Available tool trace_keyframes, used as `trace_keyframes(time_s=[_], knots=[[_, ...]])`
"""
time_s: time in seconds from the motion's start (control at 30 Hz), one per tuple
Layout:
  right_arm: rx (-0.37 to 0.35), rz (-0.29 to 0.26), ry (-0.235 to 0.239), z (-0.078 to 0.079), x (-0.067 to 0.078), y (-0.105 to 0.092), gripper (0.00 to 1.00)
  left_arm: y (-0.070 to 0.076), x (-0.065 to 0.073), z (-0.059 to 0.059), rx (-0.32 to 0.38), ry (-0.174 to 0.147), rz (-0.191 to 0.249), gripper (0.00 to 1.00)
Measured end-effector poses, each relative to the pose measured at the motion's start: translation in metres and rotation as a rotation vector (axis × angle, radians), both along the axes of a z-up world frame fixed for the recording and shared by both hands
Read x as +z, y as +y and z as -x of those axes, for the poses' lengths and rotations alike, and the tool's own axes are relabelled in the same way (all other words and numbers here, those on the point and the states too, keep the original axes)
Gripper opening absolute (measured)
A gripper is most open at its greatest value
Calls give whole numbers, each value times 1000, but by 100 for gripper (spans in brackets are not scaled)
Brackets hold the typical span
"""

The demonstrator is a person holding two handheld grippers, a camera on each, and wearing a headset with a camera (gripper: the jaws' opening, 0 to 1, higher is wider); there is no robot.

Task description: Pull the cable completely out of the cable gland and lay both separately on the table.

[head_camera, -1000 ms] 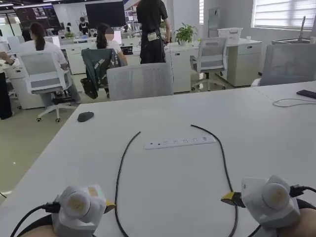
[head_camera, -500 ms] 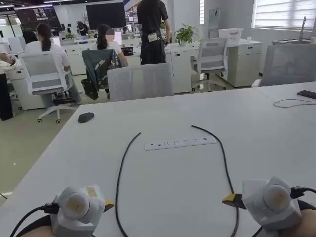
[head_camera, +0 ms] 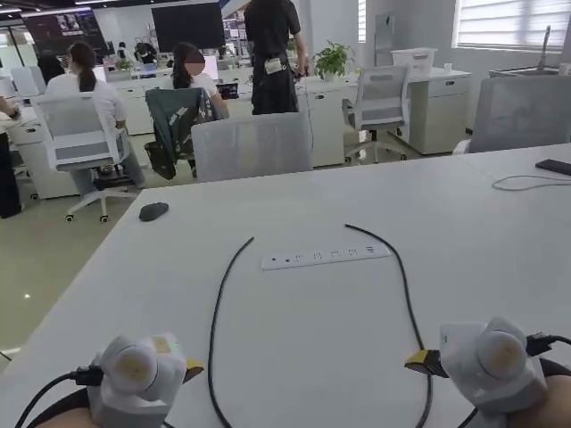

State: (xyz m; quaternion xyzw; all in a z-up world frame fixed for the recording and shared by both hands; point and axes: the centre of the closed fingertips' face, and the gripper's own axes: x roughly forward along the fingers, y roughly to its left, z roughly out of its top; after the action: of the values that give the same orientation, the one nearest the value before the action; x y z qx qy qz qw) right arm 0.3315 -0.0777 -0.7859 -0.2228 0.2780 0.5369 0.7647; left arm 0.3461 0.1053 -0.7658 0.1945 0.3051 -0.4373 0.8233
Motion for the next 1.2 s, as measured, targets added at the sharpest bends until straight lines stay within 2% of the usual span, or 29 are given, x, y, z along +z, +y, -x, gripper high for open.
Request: trace_keyframes(time_s=[0.2,0.3,0.43,0.8,1.2], knots=[[2,-3,1,0,0,1,99,1,-1,0,5,3,-1,100],[1,-3,7,1,-1,0,99,1,0,0,-4,-14,-10,100],[5,-5,27,4,-4,2,97,1,0,-3,9,-7,0,100],[26,-4,41,8,-8,6,96,3,-1,-2,6,7,0,100],[66,-17,36,12,-4,20,88,1,-3,0,1,12,15,100]])
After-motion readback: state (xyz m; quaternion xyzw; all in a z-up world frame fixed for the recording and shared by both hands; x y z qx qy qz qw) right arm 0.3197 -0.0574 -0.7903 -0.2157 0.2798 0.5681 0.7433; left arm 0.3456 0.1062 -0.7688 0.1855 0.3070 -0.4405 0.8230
